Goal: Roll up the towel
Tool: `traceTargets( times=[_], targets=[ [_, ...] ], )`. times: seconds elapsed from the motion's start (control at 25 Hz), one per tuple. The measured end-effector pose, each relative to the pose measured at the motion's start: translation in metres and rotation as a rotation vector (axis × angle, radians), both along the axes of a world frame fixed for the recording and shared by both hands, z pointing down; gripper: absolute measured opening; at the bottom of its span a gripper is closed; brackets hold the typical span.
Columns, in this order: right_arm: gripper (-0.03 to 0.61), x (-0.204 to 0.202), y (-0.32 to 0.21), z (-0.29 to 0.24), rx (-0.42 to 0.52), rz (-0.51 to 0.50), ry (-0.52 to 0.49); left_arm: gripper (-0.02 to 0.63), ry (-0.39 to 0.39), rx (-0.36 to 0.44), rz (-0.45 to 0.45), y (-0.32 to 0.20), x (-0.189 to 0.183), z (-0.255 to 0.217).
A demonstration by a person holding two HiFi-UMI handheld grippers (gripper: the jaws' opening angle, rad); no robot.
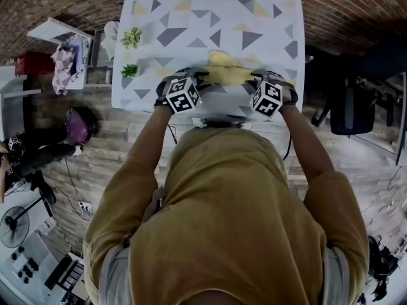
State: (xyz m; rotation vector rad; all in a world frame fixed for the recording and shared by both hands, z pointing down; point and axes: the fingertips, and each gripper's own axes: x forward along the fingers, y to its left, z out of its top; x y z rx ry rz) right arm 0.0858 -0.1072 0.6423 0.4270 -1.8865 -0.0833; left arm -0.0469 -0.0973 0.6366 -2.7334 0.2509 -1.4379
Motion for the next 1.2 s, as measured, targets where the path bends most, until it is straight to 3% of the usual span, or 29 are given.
traceTargets(
  times=[0.56,1.2],
  targets=[
    [0.089,-0.0014,-0.0042,0.0028,-0.014,-0.022,-0.001,0.193,-0.014,-0.003,0.005,0.0008,-0.0003,0.0045],
    [0.087,0.0,-0.0051,0.0027,0.004,0.024,-0.032,0.193,0.005,-0.008,-0.024,0.0059,-0.0009,0.0054]
  ],
)
